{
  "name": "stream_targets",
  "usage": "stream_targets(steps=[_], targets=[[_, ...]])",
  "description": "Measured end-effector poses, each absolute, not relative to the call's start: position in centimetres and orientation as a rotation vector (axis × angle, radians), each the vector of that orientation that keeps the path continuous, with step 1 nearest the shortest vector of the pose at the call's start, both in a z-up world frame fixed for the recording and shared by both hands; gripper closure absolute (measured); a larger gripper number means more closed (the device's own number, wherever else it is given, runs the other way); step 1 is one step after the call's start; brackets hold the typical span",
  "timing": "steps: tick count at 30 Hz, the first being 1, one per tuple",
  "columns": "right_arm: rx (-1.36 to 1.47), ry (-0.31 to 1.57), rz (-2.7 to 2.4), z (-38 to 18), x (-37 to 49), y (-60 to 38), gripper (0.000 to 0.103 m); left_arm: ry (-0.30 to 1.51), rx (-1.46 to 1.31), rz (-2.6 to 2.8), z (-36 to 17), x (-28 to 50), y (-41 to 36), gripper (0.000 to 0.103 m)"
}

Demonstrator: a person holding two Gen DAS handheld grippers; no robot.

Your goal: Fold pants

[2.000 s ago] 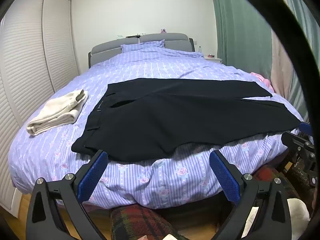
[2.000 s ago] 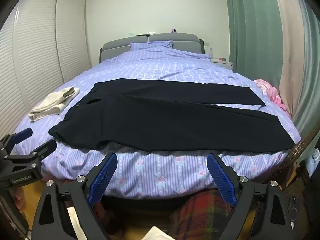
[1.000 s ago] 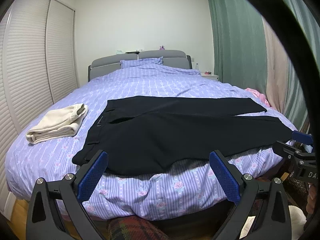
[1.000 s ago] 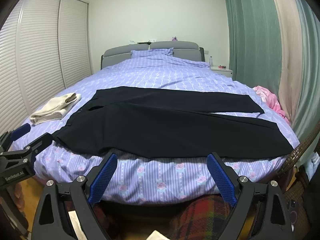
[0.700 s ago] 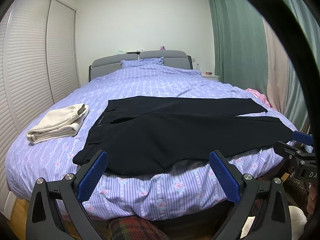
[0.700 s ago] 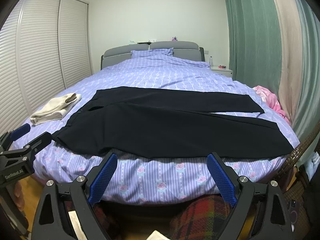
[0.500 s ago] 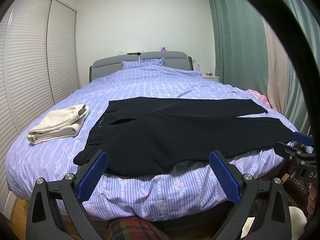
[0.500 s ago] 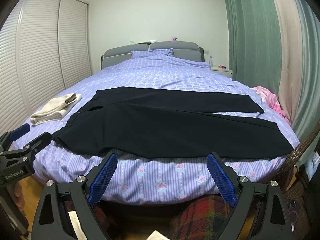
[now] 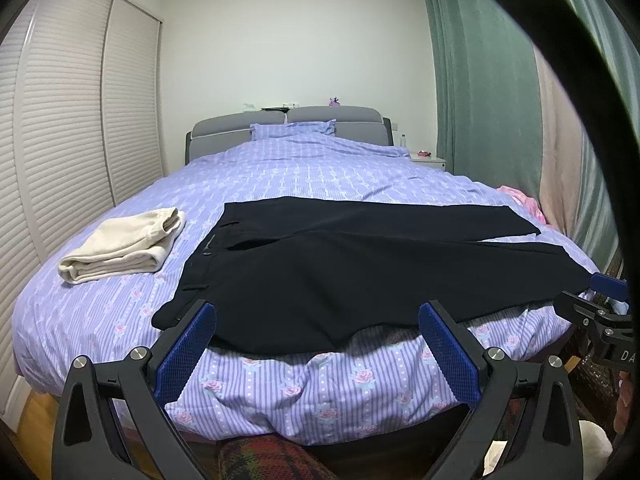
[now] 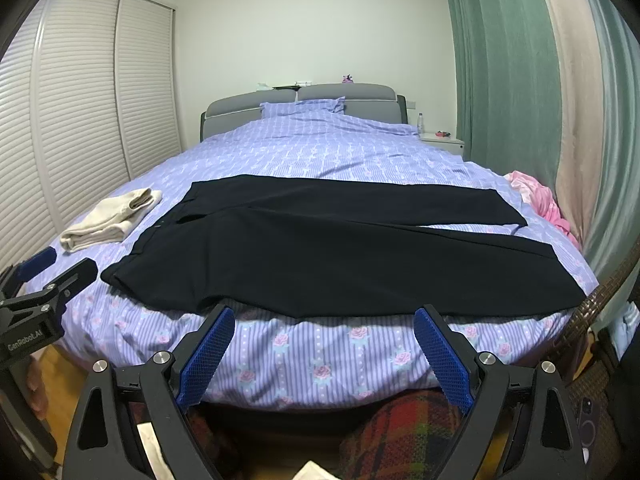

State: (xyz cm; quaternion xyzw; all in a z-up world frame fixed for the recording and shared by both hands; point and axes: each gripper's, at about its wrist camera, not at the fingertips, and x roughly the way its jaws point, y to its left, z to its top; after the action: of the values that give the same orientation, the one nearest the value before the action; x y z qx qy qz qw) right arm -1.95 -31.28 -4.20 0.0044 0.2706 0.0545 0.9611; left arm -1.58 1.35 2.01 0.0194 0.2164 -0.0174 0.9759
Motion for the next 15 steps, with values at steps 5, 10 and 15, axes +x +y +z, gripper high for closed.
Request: stream_targets(steps=[5, 10, 15], targets=[[0.007, 0.547, 0.111, -4.17, -1.93, -31.27, 0.011, 0.428, 0.038, -0.035, 2.14, -1.72, 1.43, 0.000], [0.012, 0.540, 0.109, -4.01, -2.04, -31.40, 0.011, 0.423, 0.037, -0.033, 2.17, -1.91, 1.33, 0.000], [0.013, 0.539, 0.107, -4.01, -2.12, -31.44, 0.011, 0.425, 0.036, -0.031, 2.17, -1.93, 1.26, 0.000]])
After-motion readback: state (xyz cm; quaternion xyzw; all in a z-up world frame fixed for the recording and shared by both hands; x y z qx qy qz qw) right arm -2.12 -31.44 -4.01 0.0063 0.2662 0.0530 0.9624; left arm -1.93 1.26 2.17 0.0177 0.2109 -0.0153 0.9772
